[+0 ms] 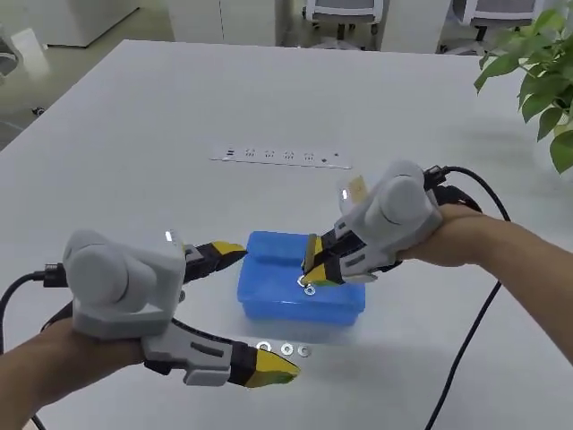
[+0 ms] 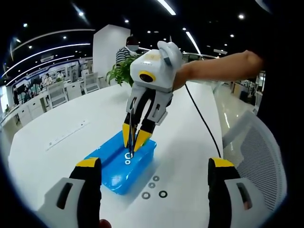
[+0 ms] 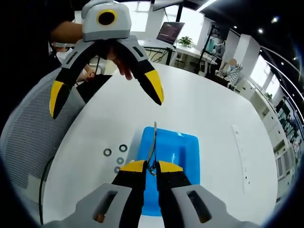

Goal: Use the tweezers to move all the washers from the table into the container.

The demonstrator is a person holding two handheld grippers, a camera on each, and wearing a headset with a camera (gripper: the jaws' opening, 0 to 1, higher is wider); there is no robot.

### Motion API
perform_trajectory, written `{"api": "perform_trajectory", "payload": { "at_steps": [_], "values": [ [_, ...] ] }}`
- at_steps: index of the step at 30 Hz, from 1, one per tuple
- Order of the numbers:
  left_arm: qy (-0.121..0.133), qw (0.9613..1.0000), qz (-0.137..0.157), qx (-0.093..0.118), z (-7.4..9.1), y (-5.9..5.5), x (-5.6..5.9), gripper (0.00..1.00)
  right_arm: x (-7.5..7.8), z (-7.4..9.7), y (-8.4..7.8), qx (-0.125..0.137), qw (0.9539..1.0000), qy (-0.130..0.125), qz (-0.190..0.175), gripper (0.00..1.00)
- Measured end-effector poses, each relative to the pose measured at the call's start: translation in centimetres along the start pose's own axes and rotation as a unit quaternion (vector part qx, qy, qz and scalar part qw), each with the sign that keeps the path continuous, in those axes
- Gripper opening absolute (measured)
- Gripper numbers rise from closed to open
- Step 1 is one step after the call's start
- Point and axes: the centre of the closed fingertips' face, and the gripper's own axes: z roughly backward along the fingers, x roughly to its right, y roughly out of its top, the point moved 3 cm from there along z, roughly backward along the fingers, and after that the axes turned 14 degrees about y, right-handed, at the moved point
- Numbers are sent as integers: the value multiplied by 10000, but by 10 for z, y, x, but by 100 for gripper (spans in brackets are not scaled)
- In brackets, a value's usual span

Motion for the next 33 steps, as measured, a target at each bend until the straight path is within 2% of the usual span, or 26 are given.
{"api": "perform_trajectory", "payload": {
  "at_steps": [17,33],
  "values": [
    [-53,10000,-9,-78,-10,0,-5,97,9,-21,-22,31,9997,124,-196,9],
    [-112,9999,-25,-117,-21,-1,-19,91,18,-34,-30,68,9993,241,-288,10]
  ]
}}
